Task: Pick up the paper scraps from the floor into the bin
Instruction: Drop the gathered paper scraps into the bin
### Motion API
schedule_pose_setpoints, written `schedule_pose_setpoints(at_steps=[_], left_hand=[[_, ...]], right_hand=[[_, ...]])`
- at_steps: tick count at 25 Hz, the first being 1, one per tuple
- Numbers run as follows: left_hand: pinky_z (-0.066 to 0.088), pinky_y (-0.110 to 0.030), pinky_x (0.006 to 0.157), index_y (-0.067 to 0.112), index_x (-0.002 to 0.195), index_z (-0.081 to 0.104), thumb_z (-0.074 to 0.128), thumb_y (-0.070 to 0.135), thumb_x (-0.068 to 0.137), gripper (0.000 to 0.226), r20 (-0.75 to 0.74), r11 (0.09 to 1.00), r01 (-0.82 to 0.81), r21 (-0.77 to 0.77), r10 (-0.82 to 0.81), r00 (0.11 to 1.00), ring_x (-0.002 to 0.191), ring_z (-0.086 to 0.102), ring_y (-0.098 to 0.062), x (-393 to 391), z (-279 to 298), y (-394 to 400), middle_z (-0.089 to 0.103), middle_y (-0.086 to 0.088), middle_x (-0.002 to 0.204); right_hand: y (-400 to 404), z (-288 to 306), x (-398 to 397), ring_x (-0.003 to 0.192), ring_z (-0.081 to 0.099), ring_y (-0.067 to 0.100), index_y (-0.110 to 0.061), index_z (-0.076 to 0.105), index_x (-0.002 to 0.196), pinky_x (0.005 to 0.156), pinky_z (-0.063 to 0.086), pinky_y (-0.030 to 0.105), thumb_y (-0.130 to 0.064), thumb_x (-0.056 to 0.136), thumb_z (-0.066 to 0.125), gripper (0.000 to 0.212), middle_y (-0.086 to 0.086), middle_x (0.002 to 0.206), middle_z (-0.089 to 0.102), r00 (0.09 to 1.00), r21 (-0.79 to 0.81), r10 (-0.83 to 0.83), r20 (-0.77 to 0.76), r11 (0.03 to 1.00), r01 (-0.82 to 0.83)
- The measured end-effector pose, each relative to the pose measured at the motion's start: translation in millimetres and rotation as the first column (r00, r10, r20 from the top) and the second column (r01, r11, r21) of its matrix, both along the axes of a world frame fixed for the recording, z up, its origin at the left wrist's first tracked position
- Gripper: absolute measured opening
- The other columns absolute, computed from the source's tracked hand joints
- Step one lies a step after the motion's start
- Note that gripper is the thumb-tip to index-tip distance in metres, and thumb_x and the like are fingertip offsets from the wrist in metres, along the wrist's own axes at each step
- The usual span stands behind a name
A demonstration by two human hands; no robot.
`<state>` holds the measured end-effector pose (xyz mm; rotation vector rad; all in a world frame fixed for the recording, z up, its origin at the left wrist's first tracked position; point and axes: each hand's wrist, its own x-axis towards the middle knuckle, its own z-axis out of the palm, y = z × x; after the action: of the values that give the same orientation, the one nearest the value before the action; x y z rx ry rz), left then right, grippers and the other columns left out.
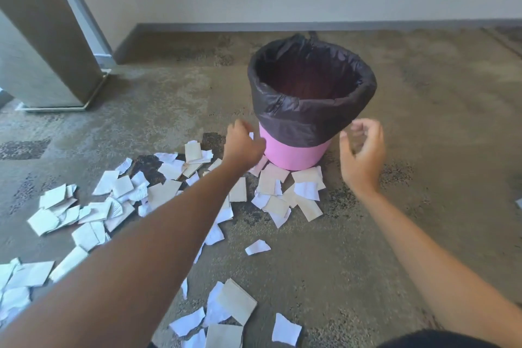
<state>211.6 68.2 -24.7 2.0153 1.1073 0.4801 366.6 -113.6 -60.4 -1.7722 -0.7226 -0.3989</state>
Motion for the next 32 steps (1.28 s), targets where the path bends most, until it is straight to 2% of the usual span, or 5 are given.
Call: schedule_pose_setpoints(at_steps=[7, 14, 18, 24, 32], left_hand=[[0.03, -0.054, 0.112, 0.018, 0.149, 0.017, 0.083, 0.048, 0.065, 0.111, -0.486, 0.907, 0.413, -0.085, -0.4, 0.777, 0.146, 0.013, -0.034, -32.7, -108.6, -72.6, 0.008, -0.007, 0.158], [0.02, -0.067, 0.112, 0.025, 0.154, -0.014, 0.072, 0.068, 0.067, 0.13, -0.677, 0.806, 0.583, -0.103, -0.486, 0.552, 0.148, -0.014, -0.04, -24.4, -135.2, -74.7, -0.028, -0.002, 0.159], [0.024, -0.06, 0.114, 0.021, 0.155, -0.009, 0.049, 0.073, 0.082, 0.107, -0.76, 0.746, 0.664, -0.044, -0.456, 0.462, 0.149, -0.006, -0.039, -24.0, -143.5, -62.0, -0.018, -0.011, 0.162], [0.05, -0.042, 0.092, 0.01, 0.146, 0.028, 0.049, 0.036, 0.098, 0.058, -0.818, 0.614, 0.777, 0.138, -0.372, 0.439, 0.125, 0.048, -0.037, -10.9, -132.6, -47.2, 0.039, -0.016, 0.144], [0.053, -0.037, 0.078, 0.003, 0.122, 0.052, 0.05, -0.006, 0.091, 0.032, -0.869, 0.452, 0.86, 0.237, -0.298, 0.396, 0.104, 0.066, -0.029, -13.9, -137.6, -48.5, 0.063, -0.012, 0.113]], right_hand=[[-4.0, -98.6, -8.5, 0.131, 0.038, 0.025, -0.012, 0.038, 0.139, 0.108, 0.037, 0.037, -0.025, 0.064, 0.09, 0.093, 0.01, 0.138, 0.034, 0.866, -0.47, 0.042, -0.499, 0.826, -0.311], [11.9, -115.0, -10.0, 0.148, -0.015, 0.036, -0.037, 0.005, 0.154, 0.12, 0.011, 0.058, -0.07, 0.027, 0.088, 0.155, -0.001, 0.158, -0.014, 0.833, -0.8, 0.17, -0.526, 0.233, -0.553], [12.7, -122.8, -10.3, 0.146, -0.025, 0.039, -0.045, 0.002, 0.154, 0.118, -0.005, 0.058, -0.067, 0.041, 0.087, 0.143, -0.008, 0.16, -0.023, 0.841, -0.838, 0.166, -0.515, 0.11, -0.535], [18.4, -120.8, -23.8, 0.147, 0.009, 0.035, -0.033, 0.031, 0.153, 0.12, 0.019, 0.045, -0.048, 0.079, 0.076, 0.087, 0.005, 0.162, 0.008, 0.867, -0.861, 0.283, -0.411, 0.191, -0.471], [19.3, -121.6, -44.2, 0.129, 0.038, 0.039, -0.024, 0.025, 0.151, 0.104, 0.042, 0.044, -0.017, 0.098, 0.047, 0.058, 0.012, 0.154, 0.026, 0.928, -0.969, 0.356, -0.108, 0.17, -0.179]])
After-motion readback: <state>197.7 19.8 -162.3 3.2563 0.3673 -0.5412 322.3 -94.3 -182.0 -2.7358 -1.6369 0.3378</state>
